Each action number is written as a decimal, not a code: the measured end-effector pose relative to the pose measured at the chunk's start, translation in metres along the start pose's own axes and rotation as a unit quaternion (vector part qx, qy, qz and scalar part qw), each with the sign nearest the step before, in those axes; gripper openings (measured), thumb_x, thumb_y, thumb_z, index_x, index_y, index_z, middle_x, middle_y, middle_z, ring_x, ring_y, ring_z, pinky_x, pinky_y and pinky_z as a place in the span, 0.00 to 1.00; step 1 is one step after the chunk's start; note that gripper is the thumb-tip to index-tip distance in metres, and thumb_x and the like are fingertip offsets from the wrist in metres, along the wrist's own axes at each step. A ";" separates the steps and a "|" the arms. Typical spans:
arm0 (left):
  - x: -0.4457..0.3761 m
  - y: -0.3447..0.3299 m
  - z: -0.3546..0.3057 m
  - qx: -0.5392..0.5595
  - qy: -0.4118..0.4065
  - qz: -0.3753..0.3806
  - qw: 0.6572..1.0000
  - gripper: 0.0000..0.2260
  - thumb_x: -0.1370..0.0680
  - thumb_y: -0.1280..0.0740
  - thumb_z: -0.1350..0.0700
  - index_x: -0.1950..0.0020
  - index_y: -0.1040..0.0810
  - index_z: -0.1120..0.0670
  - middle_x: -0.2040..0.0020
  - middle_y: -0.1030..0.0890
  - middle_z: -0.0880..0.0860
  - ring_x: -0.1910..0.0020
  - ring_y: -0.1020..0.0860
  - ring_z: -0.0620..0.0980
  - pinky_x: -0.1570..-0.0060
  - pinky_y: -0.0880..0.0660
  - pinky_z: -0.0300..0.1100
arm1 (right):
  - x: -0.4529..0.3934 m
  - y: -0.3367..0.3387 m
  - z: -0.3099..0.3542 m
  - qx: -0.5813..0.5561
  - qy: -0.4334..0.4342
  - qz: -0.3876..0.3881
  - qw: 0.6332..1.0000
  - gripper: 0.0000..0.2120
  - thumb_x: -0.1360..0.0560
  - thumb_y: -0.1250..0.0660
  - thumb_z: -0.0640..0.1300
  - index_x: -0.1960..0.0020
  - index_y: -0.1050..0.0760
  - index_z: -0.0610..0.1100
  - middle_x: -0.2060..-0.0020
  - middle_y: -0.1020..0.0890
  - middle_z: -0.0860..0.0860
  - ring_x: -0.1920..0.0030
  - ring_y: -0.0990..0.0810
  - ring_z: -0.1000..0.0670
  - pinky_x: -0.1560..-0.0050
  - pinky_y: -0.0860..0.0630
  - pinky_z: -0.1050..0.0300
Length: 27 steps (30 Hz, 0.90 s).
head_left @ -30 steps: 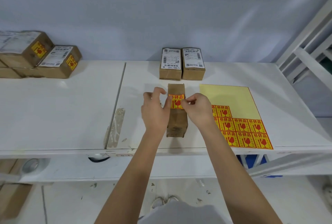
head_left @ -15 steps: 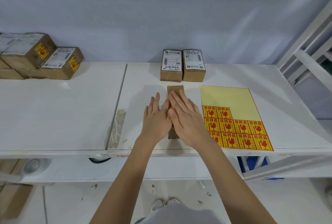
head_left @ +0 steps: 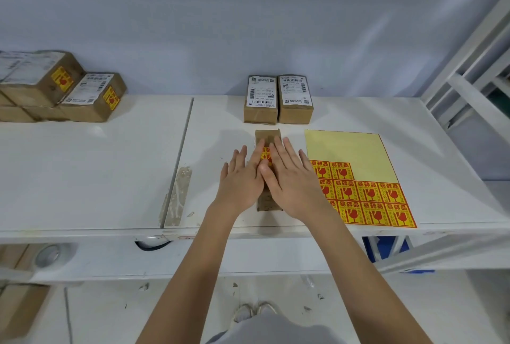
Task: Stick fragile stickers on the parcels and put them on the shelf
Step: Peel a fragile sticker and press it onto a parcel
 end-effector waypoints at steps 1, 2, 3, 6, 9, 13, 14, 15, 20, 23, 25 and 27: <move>0.000 0.000 0.000 0.000 0.002 0.003 1.000 0.22 0.17 0.58 0.46 0.24 0.61 0.39 0.22 0.55 0.53 0.23 0.57 0.52 0.26 0.57 0.52 | 0.002 0.000 -0.002 -0.006 -0.008 -0.001 1.000 0.29 0.20 0.63 0.59 0.23 0.58 0.46 0.24 0.58 0.52 0.26 0.66 0.55 0.26 0.65 0.54; 0.000 0.000 -0.001 0.001 0.006 0.001 1.000 0.22 0.17 0.58 0.46 0.24 0.60 0.39 0.22 0.54 0.54 0.23 0.57 0.53 0.26 0.56 0.52 | 0.003 0.000 -0.003 -0.008 -0.015 -0.005 1.000 0.28 0.19 0.62 0.58 0.23 0.58 0.46 0.24 0.58 0.52 0.25 0.65 0.55 0.26 0.65 0.53; -0.001 0.001 -0.001 -0.001 0.006 -0.010 1.000 0.22 0.17 0.57 0.46 0.24 0.59 0.40 0.22 0.53 0.54 0.23 0.56 0.53 0.26 0.56 0.52 | 0.004 -0.001 -0.005 -0.006 -0.020 -0.007 1.000 0.28 0.19 0.61 0.57 0.23 0.58 0.46 0.24 0.58 0.52 0.25 0.65 0.55 0.26 0.64 0.53; 0.000 0.007 -0.005 -0.035 -0.102 -0.147 0.983 0.21 0.17 0.55 0.48 0.23 0.47 0.46 0.22 0.48 0.52 0.23 0.54 0.50 0.25 0.55 0.51 | 0.006 -0.003 -0.007 -0.016 -0.021 -0.009 1.000 0.27 0.18 0.61 0.54 0.23 0.59 0.46 0.23 0.58 0.51 0.25 0.63 0.54 0.25 0.60 0.52; 0.003 0.004 -0.010 -0.023 -0.177 -0.148 0.973 0.29 0.22 0.62 0.41 0.23 0.46 0.50 0.22 0.48 0.47 0.24 0.57 0.42 0.25 0.58 0.45 | 0.005 -0.004 -0.006 -0.043 -0.021 -0.009 0.999 0.28 0.20 0.62 0.53 0.23 0.59 0.45 0.23 0.58 0.50 0.24 0.62 0.53 0.24 0.58 0.51; 0.003 -0.005 -0.001 -0.059 -0.147 -0.103 0.982 0.34 0.26 0.67 0.37 0.23 0.51 0.48 0.22 0.52 0.44 0.25 0.61 0.38 0.26 0.62 0.45 | 0.004 -0.006 -0.006 -0.034 -0.019 -0.009 0.999 0.30 0.22 0.64 0.53 0.23 0.59 0.44 0.23 0.58 0.50 0.24 0.62 0.53 0.26 0.59 0.53; 0.003 -0.004 0.001 -0.072 -0.142 -0.109 0.981 0.33 0.26 0.68 0.37 0.23 0.52 0.48 0.23 0.53 0.43 0.25 0.61 0.39 0.26 0.62 0.45 | 0.004 -0.006 -0.006 -0.039 -0.020 -0.012 0.999 0.29 0.21 0.62 0.52 0.23 0.59 0.44 0.23 0.58 0.50 0.24 0.61 0.53 0.26 0.59 0.53; 0.005 -0.004 0.003 -0.088 -0.135 -0.115 0.980 0.33 0.26 0.68 0.37 0.23 0.53 0.48 0.23 0.54 0.43 0.25 0.61 0.39 0.26 0.62 0.45 | 0.004 -0.006 -0.006 -0.045 -0.019 -0.016 0.999 0.28 0.20 0.61 0.52 0.23 0.58 0.44 0.23 0.58 0.50 0.24 0.61 0.53 0.26 0.58 0.53; 0.011 -0.005 0.003 -0.119 -0.131 -0.144 0.974 0.34 0.25 0.69 0.37 0.23 0.54 0.51 0.24 0.55 0.45 0.25 0.59 0.42 0.26 0.62 0.44 | 0.004 -0.005 -0.006 -0.054 -0.015 -0.013 0.998 0.26 0.18 0.57 0.50 0.23 0.59 0.44 0.23 0.58 0.50 0.24 0.60 0.53 0.25 0.58 0.55; 0.011 -0.004 0.000 -0.038 -0.117 -0.111 0.986 0.26 0.19 0.61 0.41 0.23 0.53 0.50 0.23 0.54 0.45 0.24 0.58 0.41 0.25 0.61 0.44 | 0.007 -0.004 -0.009 -0.088 -0.011 -0.044 0.995 0.27 0.18 0.54 0.50 0.23 0.58 0.43 0.23 0.55 0.47 0.23 0.56 0.51 0.25 0.54 0.55; 0.010 0.000 -0.006 0.117 -0.068 -0.093 0.986 0.24 0.17 0.53 0.46 0.23 0.53 0.50 0.22 0.52 0.46 0.24 0.56 0.42 0.26 0.58 0.41 | 0.008 -0.004 -0.012 -0.111 -0.020 -0.055 0.992 0.28 0.18 0.53 0.51 0.23 0.58 0.43 0.23 0.52 0.46 0.23 0.52 0.49 0.26 0.50 0.53; 0.007 0.008 -0.012 0.210 0.000 -0.118 0.971 0.25 0.17 0.49 0.48 0.22 0.52 0.52 0.22 0.48 0.50 0.24 0.50 0.46 0.28 0.51 0.41 | 0.010 -0.004 -0.014 -0.132 -0.031 -0.048 0.990 0.28 0.18 0.52 0.52 0.23 0.57 0.43 0.23 0.49 0.45 0.24 0.47 0.46 0.27 0.44 0.51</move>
Point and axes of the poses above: each hand's wrist, its own x-axis away from the middle knuckle, its own y-axis out of the back of the hand, z = x × y, the point moved 2 cm from there along -x, towards the middle knuckle
